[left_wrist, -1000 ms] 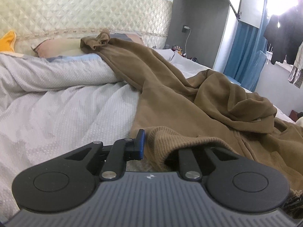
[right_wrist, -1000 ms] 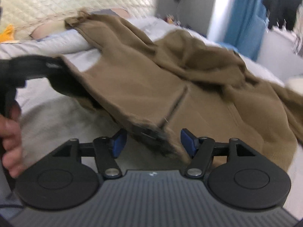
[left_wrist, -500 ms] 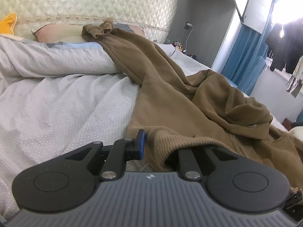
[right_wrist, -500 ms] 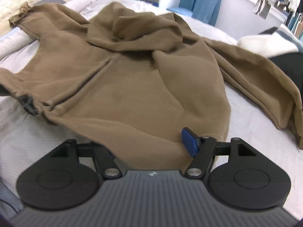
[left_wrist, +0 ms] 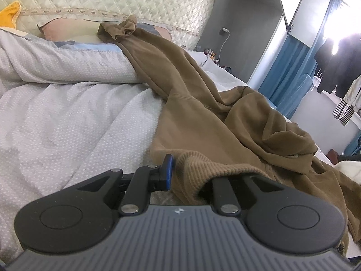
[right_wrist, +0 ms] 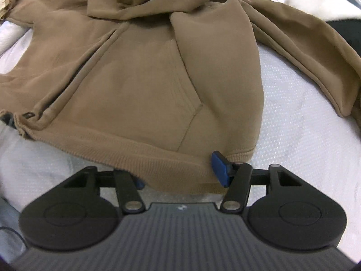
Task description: Fold large clothes
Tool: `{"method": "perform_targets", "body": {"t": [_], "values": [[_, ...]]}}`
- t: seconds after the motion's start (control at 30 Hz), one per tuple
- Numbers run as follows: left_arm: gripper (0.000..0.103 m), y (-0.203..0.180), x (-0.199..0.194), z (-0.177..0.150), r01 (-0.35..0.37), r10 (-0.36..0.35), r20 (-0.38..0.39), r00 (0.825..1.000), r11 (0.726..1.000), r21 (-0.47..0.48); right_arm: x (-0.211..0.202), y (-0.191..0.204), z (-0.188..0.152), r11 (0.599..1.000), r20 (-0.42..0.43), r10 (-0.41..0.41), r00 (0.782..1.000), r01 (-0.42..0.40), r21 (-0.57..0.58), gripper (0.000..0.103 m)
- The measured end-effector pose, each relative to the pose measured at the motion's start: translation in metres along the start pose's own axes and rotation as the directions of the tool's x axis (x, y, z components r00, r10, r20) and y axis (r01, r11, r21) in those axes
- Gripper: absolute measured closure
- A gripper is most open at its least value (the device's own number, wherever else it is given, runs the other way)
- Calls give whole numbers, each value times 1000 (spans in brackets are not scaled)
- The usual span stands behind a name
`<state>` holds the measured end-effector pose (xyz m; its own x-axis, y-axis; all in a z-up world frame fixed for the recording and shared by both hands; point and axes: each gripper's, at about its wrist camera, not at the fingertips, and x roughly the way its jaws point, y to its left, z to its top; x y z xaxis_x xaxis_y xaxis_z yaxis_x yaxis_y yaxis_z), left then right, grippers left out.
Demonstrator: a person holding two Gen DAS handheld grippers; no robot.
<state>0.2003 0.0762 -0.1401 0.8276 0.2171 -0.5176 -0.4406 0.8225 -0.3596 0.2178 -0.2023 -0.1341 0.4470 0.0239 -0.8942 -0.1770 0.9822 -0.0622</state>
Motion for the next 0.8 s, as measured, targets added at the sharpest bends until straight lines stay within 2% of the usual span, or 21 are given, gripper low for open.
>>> {"method": "perform_targets", "body": {"t": [0.13, 0.2, 0.23, 0.3, 0.37, 0.4, 0.5, 0.53, 0.57, 0.6, 0.63, 0.7, 0.73, 0.8], "values": [[86, 2, 3, 2, -3, 3, -8, 1000, 1000, -26, -20, -6, -2, 998, 21, -47, 999, 47, -31, 46], [86, 3, 6, 2, -3, 2, -15, 1000, 999, -40, -29, -17, -4, 987, 44, -149, 988, 151, -46, 45], [86, 3, 7, 3, -1, 0, -19, 1000, 999, -47, -33, -29, -4, 987, 61, -152, 987, 155, -40, 45], [86, 2, 8, 2, 2, -3, -23, 1000, 999, -42, -35, -54, -5, 994, 61, -107, 992, 105, 35, 46], [86, 1, 9, 1, -3, 2, -24, 1000, 999, -37, -29, -76, -7, 984, 35, -106, 994, 100, 149, 45], [86, 1, 10, 0, -7, 6, -26, 1000, 999, -35, -26, -83, -8, 980, 36, -77, 996, 69, 187, 46], [83, 2, 13, -3, -18, 16, -36, 999, 999, -33, -14, -89, -5, 975, 44, -12, 999, 1, 221, 46], [76, 3, 16, -4, -25, 23, -44, 999, 999, -31, -10, -86, -4, 977, 46, -13, 999, 3, 211, 47], [64, 4, 19, -6, -37, 36, -56, 998, 999, -26, -4, -82, -3, 979, 46, -10, 999, 0, 203, 50], [59, 4, 24, -9, -65, 64, -78, 995, 998, -12, 3, -79, 1, 981, 32, 2, 999, -8, 196, 55], [56, 5, 29, -12, -81, 80, -96, 992, 997, -1, 9, -76, 4, 981, 21, 10, 1000, -14, 192, 65], [56, 8, 38, -16, -94, 93, -145, 985, 996, -2, 21, -66, 7, 987, 1, -39, 999, 38, 153, 68], [56, 10, 41, -17, -98, 97, -161, 982, 995, -1, 26, -61, 8, 991, -6, -61, 998, 61, 121, 78], [64, 12, 42, -18, -101, 102, -175, 979, 995, 12, 25, -59, 7, 992, 8, -64, 998, 62, 105, 84]]}}
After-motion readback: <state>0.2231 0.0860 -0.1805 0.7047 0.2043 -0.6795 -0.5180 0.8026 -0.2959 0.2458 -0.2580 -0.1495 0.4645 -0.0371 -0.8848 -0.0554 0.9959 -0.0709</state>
